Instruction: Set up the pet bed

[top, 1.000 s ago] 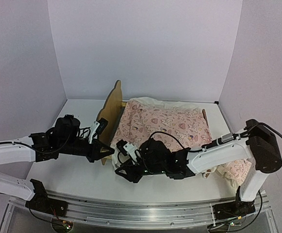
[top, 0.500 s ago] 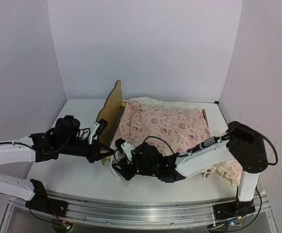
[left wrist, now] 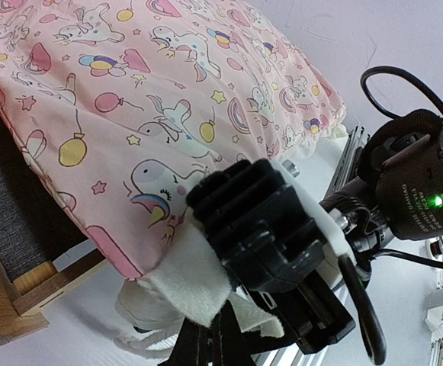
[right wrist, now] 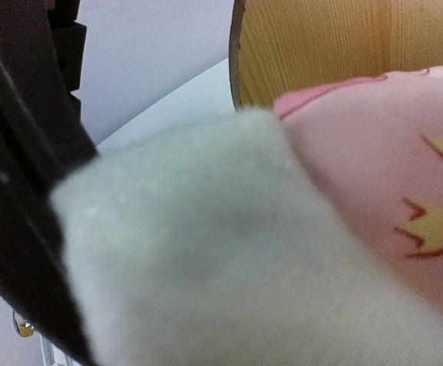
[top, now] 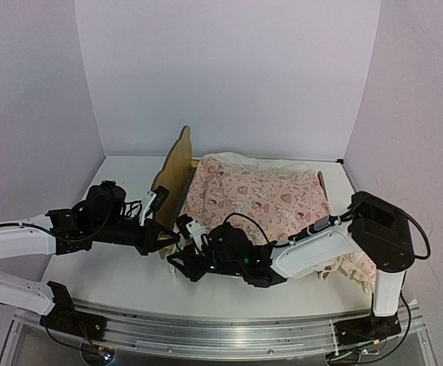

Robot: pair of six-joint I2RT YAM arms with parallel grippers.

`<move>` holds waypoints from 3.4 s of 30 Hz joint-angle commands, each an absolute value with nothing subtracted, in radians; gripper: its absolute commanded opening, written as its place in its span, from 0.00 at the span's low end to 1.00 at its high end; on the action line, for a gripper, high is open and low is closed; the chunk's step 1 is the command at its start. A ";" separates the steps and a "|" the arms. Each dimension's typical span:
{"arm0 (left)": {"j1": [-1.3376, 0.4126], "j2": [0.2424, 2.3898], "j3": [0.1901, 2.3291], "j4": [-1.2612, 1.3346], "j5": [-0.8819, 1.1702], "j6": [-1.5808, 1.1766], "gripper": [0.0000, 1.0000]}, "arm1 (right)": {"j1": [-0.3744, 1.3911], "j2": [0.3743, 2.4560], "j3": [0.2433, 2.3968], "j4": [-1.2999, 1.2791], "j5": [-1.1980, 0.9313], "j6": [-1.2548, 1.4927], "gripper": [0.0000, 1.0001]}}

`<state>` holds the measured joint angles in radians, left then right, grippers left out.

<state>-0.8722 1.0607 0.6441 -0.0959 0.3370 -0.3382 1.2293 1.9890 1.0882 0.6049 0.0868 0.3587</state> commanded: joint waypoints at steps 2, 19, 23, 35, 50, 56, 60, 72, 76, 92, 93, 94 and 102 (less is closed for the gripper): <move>-0.876 1.050 0.643 -0.059 0.332 -0.336 0.00 | 1.232 2.001 1.094 0.690 0.119 0.416 0.26; -0.875 1.008 0.626 -0.125 0.303 -0.284 0.49 | 1.211 1.841 1.018 0.615 0.029 0.437 0.00; -0.841 0.958 0.627 -0.166 0.342 -0.262 0.48 | 1.176 1.803 1.004 0.607 -0.072 0.479 0.00; -0.807 0.953 0.402 0.169 0.589 -0.224 0.32 | 1.109 1.804 1.030 0.602 -0.228 0.550 0.00; -0.807 1.122 0.418 0.424 0.689 -0.069 0.19 | 1.100 1.832 1.066 0.602 -0.314 0.583 0.02; -0.807 1.139 0.418 0.435 0.647 -0.061 0.12 | 1.101 1.837 1.072 0.603 -0.325 0.590 0.02; -0.807 1.135 0.422 0.423 0.636 -0.052 0.00 | 1.100 1.837 1.069 0.601 -0.325 0.592 0.03; -0.807 1.102 0.434 0.340 0.620 -0.038 0.00 | 1.091 1.806 1.002 0.530 -0.266 0.604 0.22; -0.807 1.106 0.433 0.342 0.612 -0.039 0.00 | 1.092 1.808 1.010 0.524 -0.294 0.609 0.18; -0.807 1.094 0.432 0.321 0.600 -0.042 0.00 | 1.092 1.799 1.000 0.508 -0.346 0.639 0.03; -0.807 1.094 0.432 0.319 0.600 -0.042 0.00 | 1.091 1.799 1.000 0.505 -0.350 0.639 0.01; -0.807 1.093 0.433 0.314 0.598 -0.041 0.00 | 1.090 1.797 1.000 0.501 -0.352 0.637 0.00; -0.806 1.055 0.456 0.219 0.561 -0.004 0.01 | 1.073 1.746 0.987 0.337 -0.294 0.570 0.00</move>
